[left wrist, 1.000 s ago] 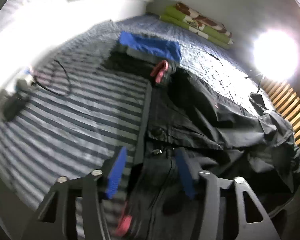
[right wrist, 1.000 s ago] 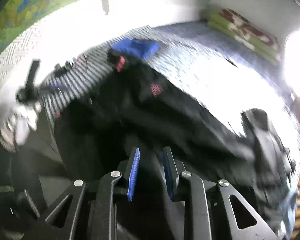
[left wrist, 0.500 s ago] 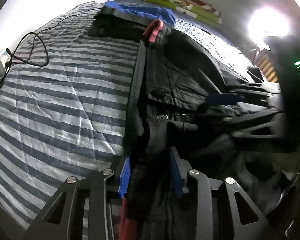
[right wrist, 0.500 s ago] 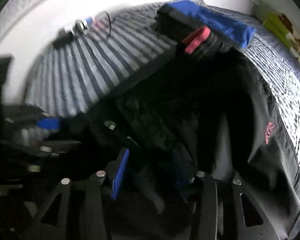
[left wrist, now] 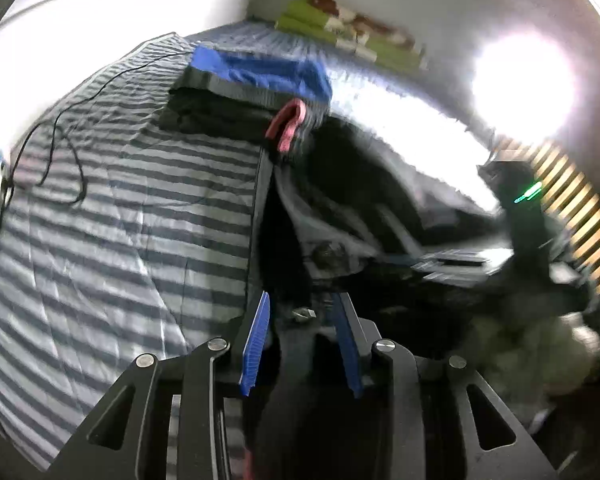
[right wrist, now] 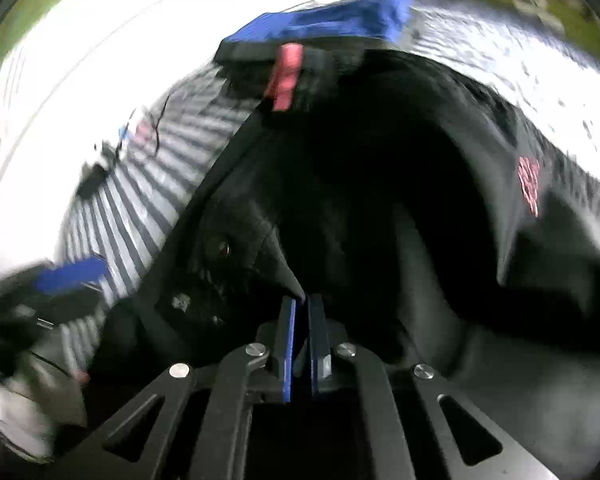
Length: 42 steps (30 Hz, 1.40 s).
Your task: Fold large clothes
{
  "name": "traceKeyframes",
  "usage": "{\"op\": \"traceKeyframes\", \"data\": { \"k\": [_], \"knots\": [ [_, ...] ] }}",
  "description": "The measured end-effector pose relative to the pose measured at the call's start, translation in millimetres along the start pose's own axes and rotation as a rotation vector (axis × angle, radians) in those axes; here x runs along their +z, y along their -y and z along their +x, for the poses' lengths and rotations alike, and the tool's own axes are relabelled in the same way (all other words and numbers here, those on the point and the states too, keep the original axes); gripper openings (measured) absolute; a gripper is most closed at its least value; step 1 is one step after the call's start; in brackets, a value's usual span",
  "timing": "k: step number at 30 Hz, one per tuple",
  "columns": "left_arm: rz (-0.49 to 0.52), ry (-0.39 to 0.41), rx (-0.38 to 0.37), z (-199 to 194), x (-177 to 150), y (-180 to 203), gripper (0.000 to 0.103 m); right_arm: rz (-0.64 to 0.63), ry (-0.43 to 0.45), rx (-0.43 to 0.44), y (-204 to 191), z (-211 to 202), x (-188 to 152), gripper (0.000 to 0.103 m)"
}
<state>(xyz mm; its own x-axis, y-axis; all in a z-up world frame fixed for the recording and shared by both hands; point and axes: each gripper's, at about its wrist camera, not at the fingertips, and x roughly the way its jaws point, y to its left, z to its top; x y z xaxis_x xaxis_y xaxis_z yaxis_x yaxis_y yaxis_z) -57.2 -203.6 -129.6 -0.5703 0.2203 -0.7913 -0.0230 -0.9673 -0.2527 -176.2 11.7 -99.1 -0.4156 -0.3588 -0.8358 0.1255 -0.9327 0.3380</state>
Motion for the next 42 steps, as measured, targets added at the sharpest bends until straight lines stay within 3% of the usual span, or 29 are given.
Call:
{"op": "traceKeyframes", "data": {
  "k": [6, 11, 13, 15, 17, 18, 20, 23, 29, 31, 34, 38, 40, 42],
  "knots": [
    [0.150, -0.092, 0.099, 46, -5, 20, 0.038, 0.194, 0.018, 0.142, 31, -11, 6, 0.005],
    [0.171, -0.085, 0.103, 54, -9, 22, 0.053, 0.298, 0.074, 0.224, 54, -28, 19, 0.004],
    [0.185, -0.079, 0.106, 55, -10, 24, 0.053, 0.318, 0.085, 0.231, 58, -30, 22, 0.004],
    [0.207, -0.074, 0.101, 56, -12, 28, 0.040, 0.345, 0.086, 0.240, 66, -30, 21, 0.004],
    [0.225, -0.068, 0.108, 53, -13, 35, 0.016, 0.355, 0.089, 0.226, 71, -31, 18, 0.004],
    [0.221, -0.064, 0.125, 52, -13, 34, 0.016, 0.349, 0.089, 0.225, 71, -31, 16, 0.004],
    [0.195, -0.053, 0.137, 49, -9, 32, 0.003, 0.356, 0.092, 0.234, 75, -34, 12, 0.004],
    [0.153, -0.013, 0.113, 37, 0, 29, 0.002, 0.340, 0.096, 0.233, 72, -36, 10, 0.004],
    [0.150, 0.079, 0.139, 26, 27, 26, 0.003, 0.307, 0.113, 0.222, 63, -40, 11, 0.004],
    [0.141, 0.056, 0.133, 36, 32, 21, 0.007, 0.294, 0.119, 0.226, 60, -40, 13, 0.004],
    [0.126, -0.036, 0.214, 56, 26, 13, 0.030, 0.274, 0.100, 0.227, 54, -37, 13, 0.004],
    [0.091, 0.018, 0.226, 24, 12, -1, 0.036, 0.207, 0.085, 0.220, 40, -40, 11, 0.004],
    [0.046, 0.052, 0.200, 3, 1, -7, 0.036, 0.151, 0.084, 0.208, 29, -46, 12, 0.004],
    [0.013, 0.062, 0.112, -12, -11, -10, 0.036, 0.104, 0.073, 0.204, 18, -48, 12, 0.004]
  ]
}}
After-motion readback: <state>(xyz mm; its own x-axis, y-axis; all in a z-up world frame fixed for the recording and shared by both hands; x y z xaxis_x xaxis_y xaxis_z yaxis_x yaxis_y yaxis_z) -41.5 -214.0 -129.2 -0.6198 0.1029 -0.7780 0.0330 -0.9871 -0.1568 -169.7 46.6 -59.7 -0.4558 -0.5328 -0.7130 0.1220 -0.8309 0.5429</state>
